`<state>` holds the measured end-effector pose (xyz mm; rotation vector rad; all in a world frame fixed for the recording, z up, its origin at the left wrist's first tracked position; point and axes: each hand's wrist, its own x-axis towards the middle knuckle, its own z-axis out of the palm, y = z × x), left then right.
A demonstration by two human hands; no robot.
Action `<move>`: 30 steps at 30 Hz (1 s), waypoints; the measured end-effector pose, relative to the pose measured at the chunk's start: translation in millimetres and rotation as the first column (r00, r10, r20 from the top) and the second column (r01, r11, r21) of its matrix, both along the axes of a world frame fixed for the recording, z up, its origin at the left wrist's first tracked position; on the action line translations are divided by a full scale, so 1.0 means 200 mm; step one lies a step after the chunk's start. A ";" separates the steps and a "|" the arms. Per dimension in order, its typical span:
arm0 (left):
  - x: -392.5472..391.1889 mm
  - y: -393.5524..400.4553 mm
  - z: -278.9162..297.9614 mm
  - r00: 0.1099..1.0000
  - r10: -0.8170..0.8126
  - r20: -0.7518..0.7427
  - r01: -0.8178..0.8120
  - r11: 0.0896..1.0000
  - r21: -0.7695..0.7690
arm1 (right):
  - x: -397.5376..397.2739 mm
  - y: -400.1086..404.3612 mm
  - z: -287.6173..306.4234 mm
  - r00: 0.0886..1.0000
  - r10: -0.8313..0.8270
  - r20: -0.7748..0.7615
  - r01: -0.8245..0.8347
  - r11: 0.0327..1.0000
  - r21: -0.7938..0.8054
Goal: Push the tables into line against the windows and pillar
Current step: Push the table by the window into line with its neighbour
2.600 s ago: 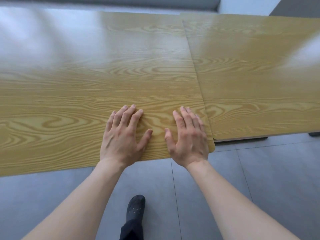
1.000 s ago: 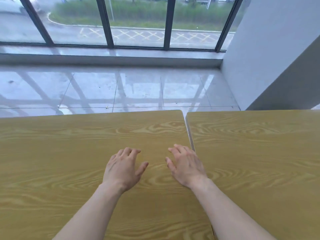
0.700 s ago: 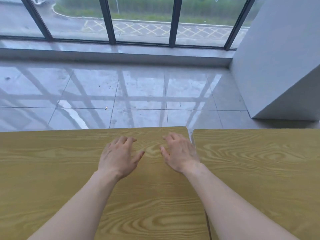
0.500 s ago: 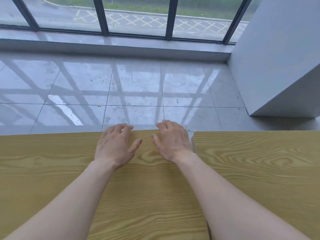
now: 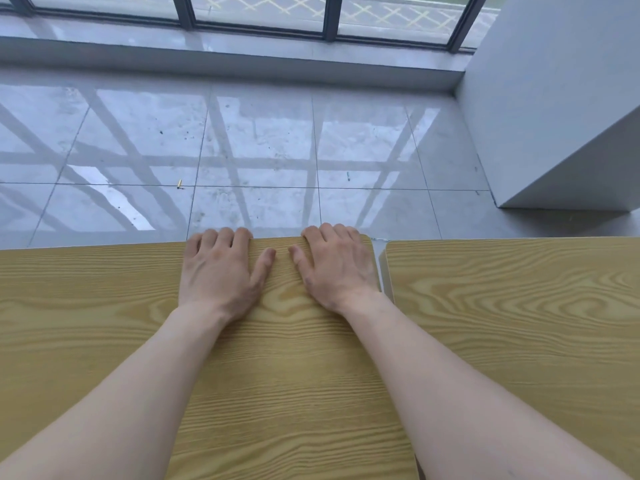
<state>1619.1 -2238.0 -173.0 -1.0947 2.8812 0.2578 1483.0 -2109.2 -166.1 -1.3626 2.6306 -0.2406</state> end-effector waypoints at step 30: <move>-0.06 0.09 0.00 1.000 -0.010 0.025 0.012 0.998 -0.066 | -0.04 0.11 -0.04 1.000 -0.026 -0.004 0.025 0.997 -0.079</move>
